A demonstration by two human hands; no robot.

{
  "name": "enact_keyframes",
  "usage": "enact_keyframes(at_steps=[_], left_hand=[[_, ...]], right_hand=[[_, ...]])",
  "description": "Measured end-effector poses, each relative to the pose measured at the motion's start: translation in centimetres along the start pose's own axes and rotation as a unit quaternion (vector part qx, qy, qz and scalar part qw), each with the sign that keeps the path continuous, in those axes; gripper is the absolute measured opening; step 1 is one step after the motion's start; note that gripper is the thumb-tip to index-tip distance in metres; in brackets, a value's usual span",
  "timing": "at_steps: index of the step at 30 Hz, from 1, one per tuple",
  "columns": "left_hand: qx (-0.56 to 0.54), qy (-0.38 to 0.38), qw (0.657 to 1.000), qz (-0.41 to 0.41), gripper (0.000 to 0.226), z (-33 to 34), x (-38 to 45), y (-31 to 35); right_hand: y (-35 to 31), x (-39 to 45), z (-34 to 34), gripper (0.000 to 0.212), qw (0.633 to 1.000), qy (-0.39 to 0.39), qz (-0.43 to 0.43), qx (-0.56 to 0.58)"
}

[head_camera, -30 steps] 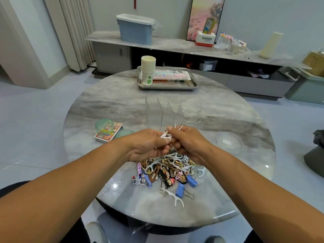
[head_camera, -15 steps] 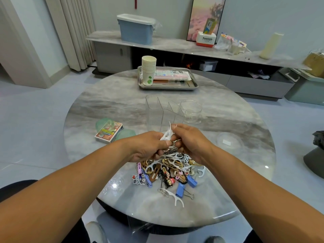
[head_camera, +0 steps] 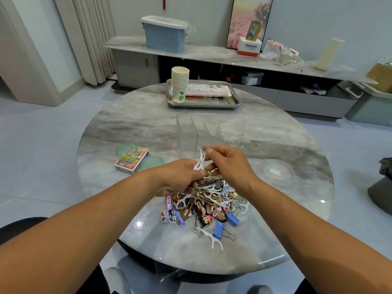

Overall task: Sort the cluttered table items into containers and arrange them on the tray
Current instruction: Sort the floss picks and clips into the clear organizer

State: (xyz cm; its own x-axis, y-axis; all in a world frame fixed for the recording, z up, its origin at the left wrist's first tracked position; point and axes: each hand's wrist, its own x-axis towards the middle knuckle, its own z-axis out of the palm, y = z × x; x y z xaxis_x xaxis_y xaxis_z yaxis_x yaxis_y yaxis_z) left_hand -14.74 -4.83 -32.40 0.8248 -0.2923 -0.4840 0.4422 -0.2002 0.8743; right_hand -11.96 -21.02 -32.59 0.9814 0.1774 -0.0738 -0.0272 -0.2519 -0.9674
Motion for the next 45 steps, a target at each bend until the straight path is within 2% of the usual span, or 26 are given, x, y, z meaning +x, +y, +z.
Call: enact_keyframes(at_steps=[2,5,8,11,14,16,20,22,26,31,35,38,41,45], left_hand=[[0.001,0.014,1.000,-0.004,0.024,0.0,0.2,0.0],[-0.010,0.022,1.000,-0.011,0.019,-0.1,0.3,0.0],[-0.083,0.050,0.995,-0.029,0.015,-0.9,0.4,0.4],[-0.189,0.078,0.977,-0.059,0.011,-2.1,0.3,0.8],[-0.219,0.092,0.969,-0.073,0.009,-2.7,0.3,0.8],[-0.207,0.089,0.972,-0.071,0.008,-2.6,0.3,0.7],[-0.144,0.072,0.985,-0.056,0.006,-2.3,0.4,0.1],[-0.128,0.065,0.988,-0.053,0.008,-2.2,0.4,-0.4],[-0.121,0.058,0.989,-0.054,0.011,-2.4,0.4,-0.6],[-0.131,0.057,0.988,-0.056,0.018,-2.8,0.5,-0.4],[-0.157,0.023,0.985,-0.064,0.012,-2.7,0.3,0.1],[-0.194,0.003,0.978,-0.081,0.040,-2.8,0.0,0.6],[-0.219,-0.011,0.971,-0.092,0.069,-2.9,-0.1,0.8],[-0.223,-0.022,0.970,-0.091,0.082,-2.8,-0.3,0.9]], right_hand=[[0.2,-0.1,0.1,0.017,0.994,-0.032,-0.040,-0.097],[0.2,0.0,0.2,0.016,0.994,-0.041,-0.034,-0.100],[0.2,0.7,-1.4,0.025,0.989,-0.028,-0.006,-0.145],[0.8,0.9,-2.9,0.018,0.939,-0.129,0.027,-0.318],[1.6,0.3,-2.3,0.029,0.874,-0.208,0.021,-0.440],[2.0,0.2,-1.4,0.035,0.856,-0.200,-0.014,-0.477],[2.4,0.7,-0.4,0.026,0.840,-0.177,-0.044,-0.511],[2.7,0.9,-0.3,0.016,0.839,-0.173,-0.041,-0.514],[2.6,1.0,-0.8,0.011,0.851,-0.164,-0.023,-0.498],[1.1,1.2,-2.3,0.012,0.916,-0.122,0.019,-0.383],[0.3,1.5,-4.0,0.012,0.951,-0.101,0.040,-0.291],[0.0,1.4,-4.8,0.009,0.960,-0.110,0.032,-0.257],[-0.2,1.2,-5.0,0.003,0.958,-0.115,-0.016,-0.261],[-0.5,0.9,-4.7,0.003,0.956,-0.137,-0.057,-0.251]])
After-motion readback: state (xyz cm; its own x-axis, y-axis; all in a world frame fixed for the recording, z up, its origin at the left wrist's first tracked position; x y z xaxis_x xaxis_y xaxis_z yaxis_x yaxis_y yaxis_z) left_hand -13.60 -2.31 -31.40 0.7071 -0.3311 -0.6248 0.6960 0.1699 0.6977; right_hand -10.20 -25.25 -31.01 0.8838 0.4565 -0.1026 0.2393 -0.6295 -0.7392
